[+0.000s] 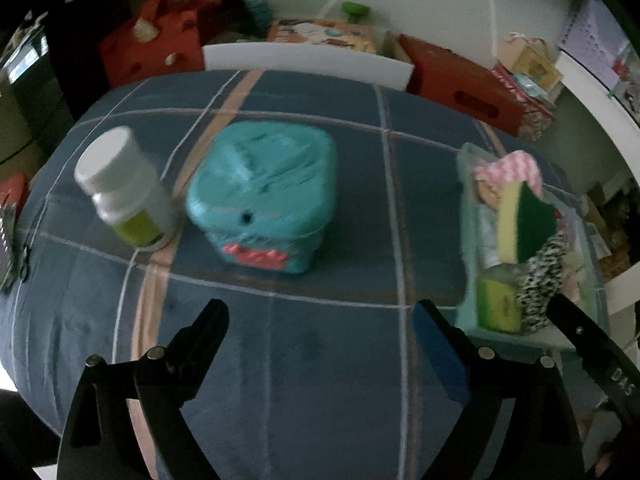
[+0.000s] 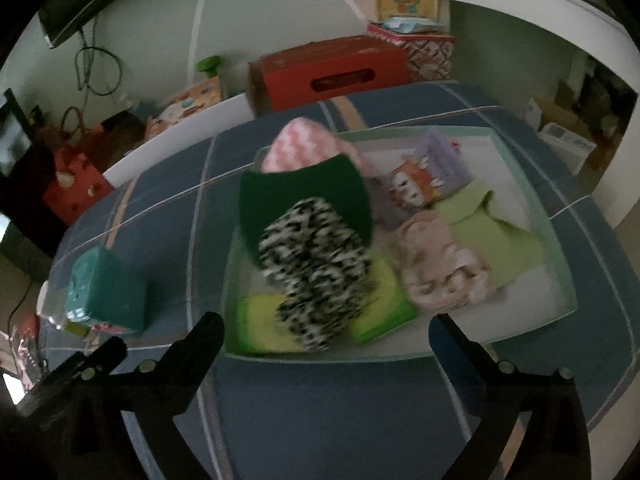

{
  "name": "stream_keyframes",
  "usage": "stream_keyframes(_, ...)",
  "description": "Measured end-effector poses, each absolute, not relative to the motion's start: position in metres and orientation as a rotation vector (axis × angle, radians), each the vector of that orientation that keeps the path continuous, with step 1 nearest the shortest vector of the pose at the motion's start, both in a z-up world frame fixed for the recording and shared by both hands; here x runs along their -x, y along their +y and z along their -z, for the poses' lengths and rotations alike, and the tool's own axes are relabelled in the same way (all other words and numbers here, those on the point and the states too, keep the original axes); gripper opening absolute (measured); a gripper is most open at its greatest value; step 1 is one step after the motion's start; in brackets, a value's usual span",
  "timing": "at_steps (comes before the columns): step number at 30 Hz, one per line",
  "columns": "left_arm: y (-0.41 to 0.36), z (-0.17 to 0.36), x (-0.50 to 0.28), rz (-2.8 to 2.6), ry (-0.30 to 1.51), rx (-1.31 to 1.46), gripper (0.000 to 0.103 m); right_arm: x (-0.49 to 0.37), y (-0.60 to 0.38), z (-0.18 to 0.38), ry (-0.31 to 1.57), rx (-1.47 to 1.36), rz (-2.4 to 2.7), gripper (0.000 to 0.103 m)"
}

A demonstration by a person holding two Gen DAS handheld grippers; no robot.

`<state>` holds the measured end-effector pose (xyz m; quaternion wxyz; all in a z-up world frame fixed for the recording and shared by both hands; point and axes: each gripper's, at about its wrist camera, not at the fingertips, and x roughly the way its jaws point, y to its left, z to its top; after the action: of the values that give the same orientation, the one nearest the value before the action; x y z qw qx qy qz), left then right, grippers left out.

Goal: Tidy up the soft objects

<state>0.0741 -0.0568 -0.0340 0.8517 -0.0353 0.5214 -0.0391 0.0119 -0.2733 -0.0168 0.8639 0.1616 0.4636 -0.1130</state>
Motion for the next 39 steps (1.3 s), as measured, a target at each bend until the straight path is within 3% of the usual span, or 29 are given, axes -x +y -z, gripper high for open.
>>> stream_keyframes(39,-0.045,0.042,-0.069,-0.039,1.148,-0.038,0.093,-0.027,-0.242,0.03,1.019,-0.21,0.208,0.103)
